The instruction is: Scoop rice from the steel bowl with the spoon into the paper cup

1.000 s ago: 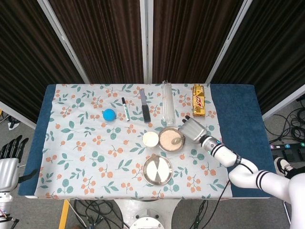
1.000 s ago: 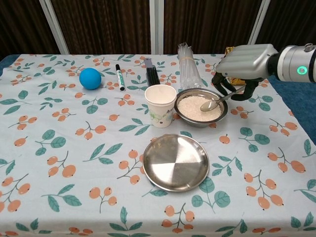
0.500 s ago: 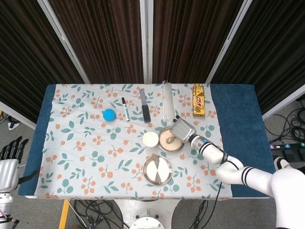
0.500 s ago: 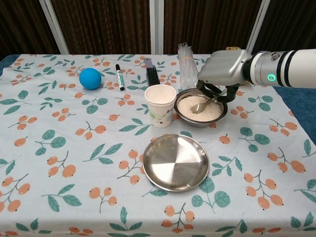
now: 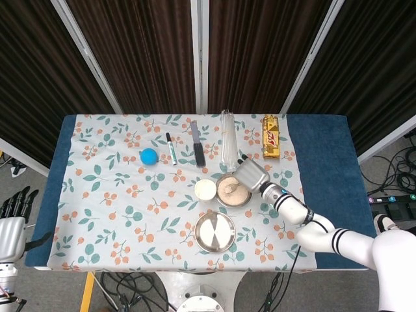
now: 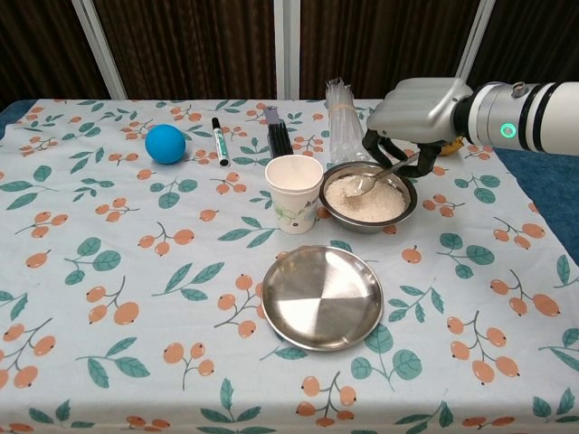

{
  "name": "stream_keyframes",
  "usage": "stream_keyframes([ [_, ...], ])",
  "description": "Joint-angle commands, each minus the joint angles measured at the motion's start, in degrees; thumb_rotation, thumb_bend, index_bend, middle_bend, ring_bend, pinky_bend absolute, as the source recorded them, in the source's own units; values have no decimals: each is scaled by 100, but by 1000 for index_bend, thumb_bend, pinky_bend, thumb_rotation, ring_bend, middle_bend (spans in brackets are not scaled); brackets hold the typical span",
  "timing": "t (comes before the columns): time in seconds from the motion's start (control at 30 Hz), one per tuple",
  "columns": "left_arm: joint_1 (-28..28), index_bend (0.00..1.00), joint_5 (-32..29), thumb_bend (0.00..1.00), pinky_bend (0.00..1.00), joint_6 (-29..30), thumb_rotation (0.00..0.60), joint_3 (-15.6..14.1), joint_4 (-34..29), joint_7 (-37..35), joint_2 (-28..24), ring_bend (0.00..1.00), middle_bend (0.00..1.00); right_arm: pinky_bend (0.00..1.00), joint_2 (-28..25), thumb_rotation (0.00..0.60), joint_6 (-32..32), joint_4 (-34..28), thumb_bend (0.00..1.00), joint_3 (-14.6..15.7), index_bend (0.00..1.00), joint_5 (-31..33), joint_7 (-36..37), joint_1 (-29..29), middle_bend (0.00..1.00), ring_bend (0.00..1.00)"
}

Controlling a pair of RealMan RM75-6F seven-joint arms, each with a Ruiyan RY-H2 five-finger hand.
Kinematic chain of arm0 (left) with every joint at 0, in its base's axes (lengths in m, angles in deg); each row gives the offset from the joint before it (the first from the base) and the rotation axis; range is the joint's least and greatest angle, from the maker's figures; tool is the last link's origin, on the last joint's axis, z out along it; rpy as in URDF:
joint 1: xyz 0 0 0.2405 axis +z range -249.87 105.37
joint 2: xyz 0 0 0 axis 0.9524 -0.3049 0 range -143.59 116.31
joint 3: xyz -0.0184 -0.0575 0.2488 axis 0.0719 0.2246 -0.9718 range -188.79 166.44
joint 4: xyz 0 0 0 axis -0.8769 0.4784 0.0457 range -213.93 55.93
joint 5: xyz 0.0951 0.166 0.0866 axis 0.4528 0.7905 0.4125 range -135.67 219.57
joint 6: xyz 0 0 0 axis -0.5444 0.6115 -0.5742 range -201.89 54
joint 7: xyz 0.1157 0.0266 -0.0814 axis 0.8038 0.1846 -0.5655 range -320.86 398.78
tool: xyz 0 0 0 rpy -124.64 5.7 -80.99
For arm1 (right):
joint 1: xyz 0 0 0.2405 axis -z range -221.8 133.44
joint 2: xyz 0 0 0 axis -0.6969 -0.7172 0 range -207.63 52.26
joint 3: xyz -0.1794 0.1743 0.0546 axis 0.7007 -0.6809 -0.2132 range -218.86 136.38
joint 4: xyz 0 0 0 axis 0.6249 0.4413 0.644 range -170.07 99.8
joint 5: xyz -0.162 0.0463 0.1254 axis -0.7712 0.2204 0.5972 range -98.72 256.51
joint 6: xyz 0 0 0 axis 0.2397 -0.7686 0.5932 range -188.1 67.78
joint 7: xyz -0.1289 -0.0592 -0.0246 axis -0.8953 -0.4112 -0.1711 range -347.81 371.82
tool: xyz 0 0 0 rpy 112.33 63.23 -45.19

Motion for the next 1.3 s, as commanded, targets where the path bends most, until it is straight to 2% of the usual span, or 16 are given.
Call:
stream_keyframes([
  [0.03, -3, 126, 4, 54, 122, 6, 600, 5, -22, 23, -11, 81, 129, 234, -178, 600, 99, -104, 353, -45, 608, -72, 183, 18, 588, 266],
  [0.3, -25, 126, 3, 55, 122, -16, 600, 19, -59, 61, -37, 81, 129, 234, -562, 600, 454, -558, 353, -189, 610, -244, 555, 62, 590, 266],
  [0.57, -41, 126, 19, 54, 122, -21, 600, 27, -11, 25, -25, 81, 129, 234, -463, 600, 220, -720, 353, -328, 610, -245, 359, -302, 591, 266],
  [0.87, 16, 126, -16, 54, 122, 2, 600, -1, 35, -52, 11, 81, 129, 234, -200, 600, -99, -641, 352, -242, 611, -222, -687, -791, 591, 265],
  [1.03, 22, 126, -1, 55, 122, 5, 600, -13, 65, -71, 43, 81, 129, 231, -93, 600, 33, -665, 355, -122, 611, -393, -1462, -946, 588, 265],
  [1.3, 31, 126, -19, 54, 122, -6, 600, -7, 128, -151, 77, 81, 129, 150, -47, 600, 302, -640, 362, 179, 611, -911, -2601, -1061, 566, 266],
])
